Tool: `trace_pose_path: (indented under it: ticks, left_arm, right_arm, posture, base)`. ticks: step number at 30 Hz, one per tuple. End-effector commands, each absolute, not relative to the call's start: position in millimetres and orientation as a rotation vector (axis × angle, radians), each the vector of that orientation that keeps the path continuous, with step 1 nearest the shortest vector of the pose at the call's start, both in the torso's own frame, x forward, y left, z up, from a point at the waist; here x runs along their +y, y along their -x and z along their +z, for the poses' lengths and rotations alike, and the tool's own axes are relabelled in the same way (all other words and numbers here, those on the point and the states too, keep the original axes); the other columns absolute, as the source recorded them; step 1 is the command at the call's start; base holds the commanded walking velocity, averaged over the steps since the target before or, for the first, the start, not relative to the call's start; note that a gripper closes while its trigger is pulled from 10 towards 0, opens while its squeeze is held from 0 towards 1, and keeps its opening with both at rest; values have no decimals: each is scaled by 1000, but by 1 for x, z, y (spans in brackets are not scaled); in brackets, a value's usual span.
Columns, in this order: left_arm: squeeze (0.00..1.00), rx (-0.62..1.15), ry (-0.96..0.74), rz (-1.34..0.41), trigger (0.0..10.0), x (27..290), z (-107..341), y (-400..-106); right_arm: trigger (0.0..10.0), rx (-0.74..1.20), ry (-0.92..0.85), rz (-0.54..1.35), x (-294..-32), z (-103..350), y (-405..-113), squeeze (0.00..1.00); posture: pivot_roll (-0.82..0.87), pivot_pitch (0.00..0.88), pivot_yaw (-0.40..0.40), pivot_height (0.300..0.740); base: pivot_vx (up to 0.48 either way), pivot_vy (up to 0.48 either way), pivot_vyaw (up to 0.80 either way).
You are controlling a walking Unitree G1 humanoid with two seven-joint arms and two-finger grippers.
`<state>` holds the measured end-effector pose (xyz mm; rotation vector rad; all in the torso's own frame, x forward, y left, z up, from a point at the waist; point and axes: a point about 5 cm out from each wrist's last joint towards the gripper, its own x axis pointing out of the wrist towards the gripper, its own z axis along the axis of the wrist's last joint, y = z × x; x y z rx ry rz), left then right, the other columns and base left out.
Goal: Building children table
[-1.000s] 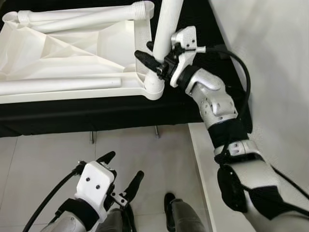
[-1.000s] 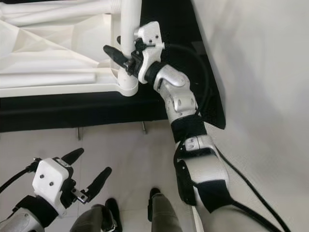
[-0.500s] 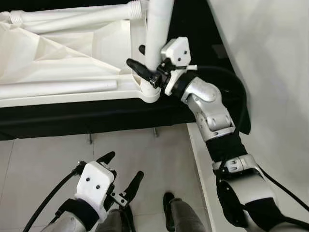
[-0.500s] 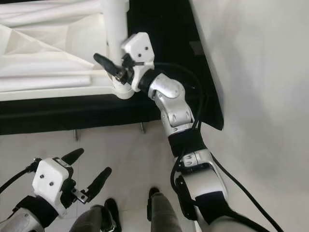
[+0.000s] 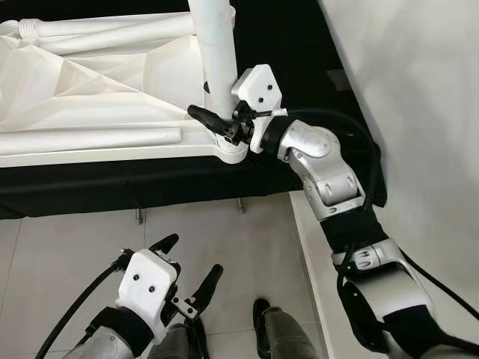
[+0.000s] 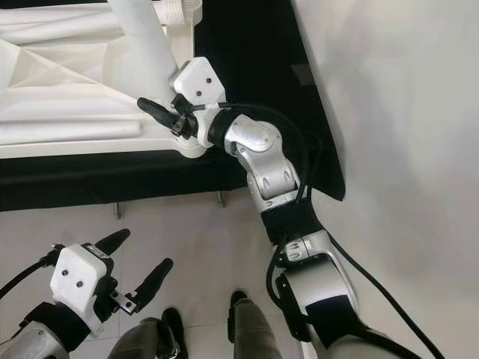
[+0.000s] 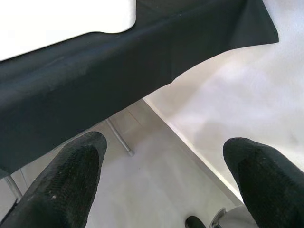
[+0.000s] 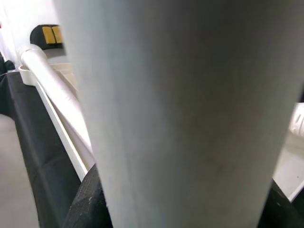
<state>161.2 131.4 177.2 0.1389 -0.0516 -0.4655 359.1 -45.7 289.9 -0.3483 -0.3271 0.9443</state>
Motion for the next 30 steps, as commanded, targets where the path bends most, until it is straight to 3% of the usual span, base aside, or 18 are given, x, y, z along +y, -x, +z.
trace_pose_path:
  ticks: [1,7,8,11,14,30]
  left_arm:
    - [0,-9,-112,-464,10000,132,170,-160]
    - [0,-9,-113,-463,10000,132,170,-160]
    - [0,-7,-114,-461,10000,132,170,-159]
    - [0,-6,-115,-459,10000,133,169,-160]
    - [0,-6,-117,-457,10000,134,168,-162]
    - [0,-19,-136,-361,10000,142,162,-175]
  right_arm:
    - [10000,73,261,967,-52,214,-366,0]
    - [10000,116,189,812,-58,208,-373,0]
    - [10000,103,141,522,-70,201,-375,0]
    - [10000,46,127,319,-66,186,-347,0]
    - [10000,29,93,287,-53,183,-326,0]
    - [10000,29,62,271,-32,185,-335,0]
  posture:
    - [-86,385,-26,740]
    - [-85,385,-30,740]
    - [-89,385,-36,740]
    - [-91,376,-42,740]
    - [-88,379,-37,740]
    - [-76,275,-41,740]
  base:
    - [0,0,0]
    - [0,0,0]
    - [0,0,0]
    - [0,0,0]
    - [0,0,0]
    - [0,0,0]
